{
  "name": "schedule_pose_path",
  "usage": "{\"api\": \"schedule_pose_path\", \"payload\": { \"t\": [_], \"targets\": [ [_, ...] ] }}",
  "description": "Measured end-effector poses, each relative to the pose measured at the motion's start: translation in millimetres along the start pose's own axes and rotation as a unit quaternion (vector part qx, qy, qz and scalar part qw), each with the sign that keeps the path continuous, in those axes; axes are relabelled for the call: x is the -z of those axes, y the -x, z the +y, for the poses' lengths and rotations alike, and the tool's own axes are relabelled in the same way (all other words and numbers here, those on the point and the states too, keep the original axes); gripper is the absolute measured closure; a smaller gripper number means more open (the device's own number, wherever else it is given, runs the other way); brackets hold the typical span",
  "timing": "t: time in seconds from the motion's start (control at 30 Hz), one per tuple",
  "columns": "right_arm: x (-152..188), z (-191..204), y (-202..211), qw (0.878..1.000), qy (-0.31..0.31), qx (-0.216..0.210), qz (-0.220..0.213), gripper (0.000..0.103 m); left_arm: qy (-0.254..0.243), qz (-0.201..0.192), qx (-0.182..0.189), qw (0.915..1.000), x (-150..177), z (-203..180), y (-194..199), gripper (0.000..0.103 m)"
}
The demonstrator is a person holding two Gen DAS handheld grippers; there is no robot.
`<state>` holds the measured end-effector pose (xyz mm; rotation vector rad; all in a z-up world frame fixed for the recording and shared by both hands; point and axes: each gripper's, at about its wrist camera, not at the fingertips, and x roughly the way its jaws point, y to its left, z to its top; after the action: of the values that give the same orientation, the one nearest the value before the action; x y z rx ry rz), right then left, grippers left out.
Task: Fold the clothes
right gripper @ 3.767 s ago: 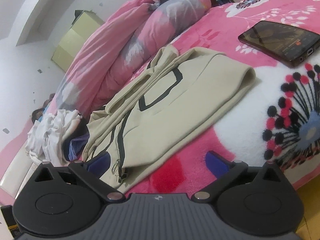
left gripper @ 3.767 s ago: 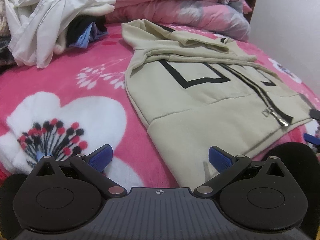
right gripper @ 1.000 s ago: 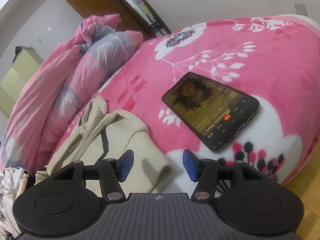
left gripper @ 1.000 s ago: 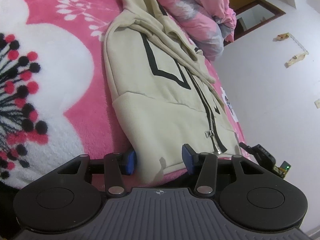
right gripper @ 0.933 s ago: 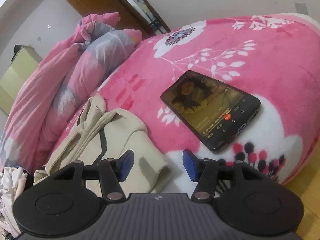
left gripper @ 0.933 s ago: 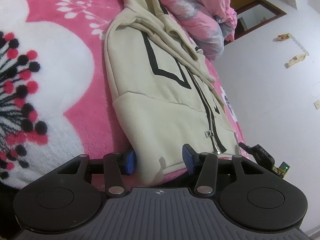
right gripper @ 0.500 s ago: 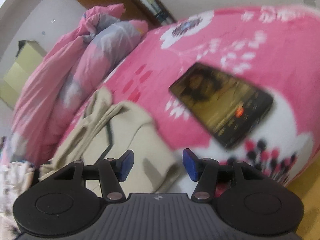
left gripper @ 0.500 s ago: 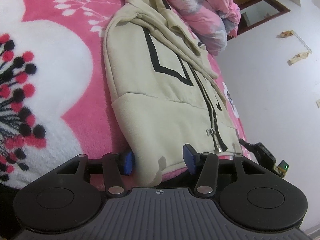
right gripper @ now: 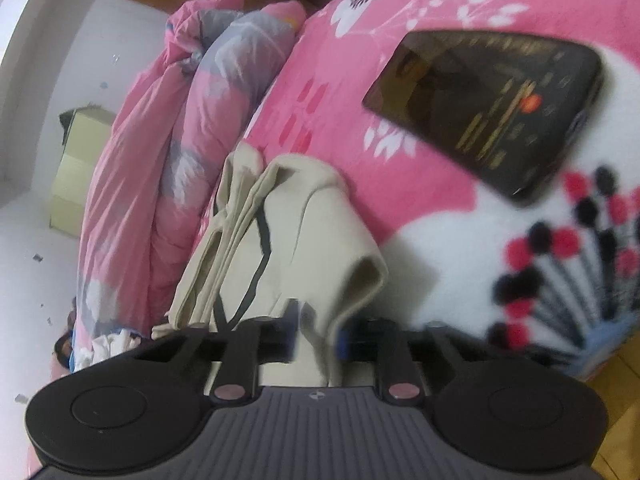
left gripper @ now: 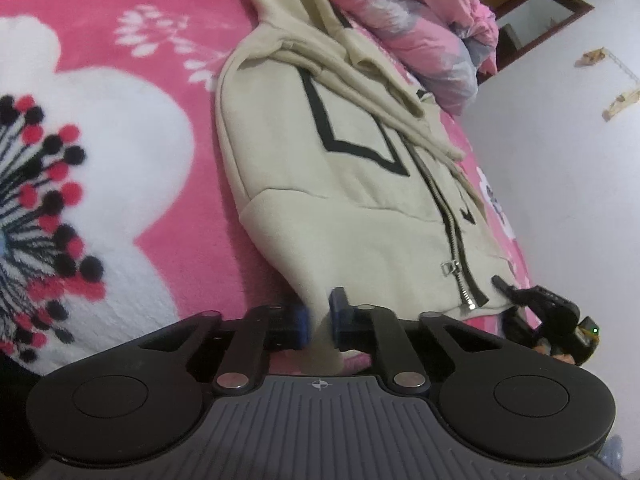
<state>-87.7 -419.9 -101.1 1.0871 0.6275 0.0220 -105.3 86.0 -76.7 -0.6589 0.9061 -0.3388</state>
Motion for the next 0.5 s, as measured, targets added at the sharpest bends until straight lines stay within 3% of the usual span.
{"api": "schedule_pose_path", "payload": {
  "t": [0.13,0.5],
  "targets": [
    [6.6,11.5,14.6,0.999,0.02,-0.023,-0.02,0.099,-0.006,-0.031,0.019,0.9993,-4.3,-9.8,20.7,0.097],
    [25.4,39.7,65.3,0.995,0.048,-0.076,-0.04,0.099,-0.044,-0.058,0.041,0.9965,-11.7,-20.4,74.8,0.097]
  ]
}}
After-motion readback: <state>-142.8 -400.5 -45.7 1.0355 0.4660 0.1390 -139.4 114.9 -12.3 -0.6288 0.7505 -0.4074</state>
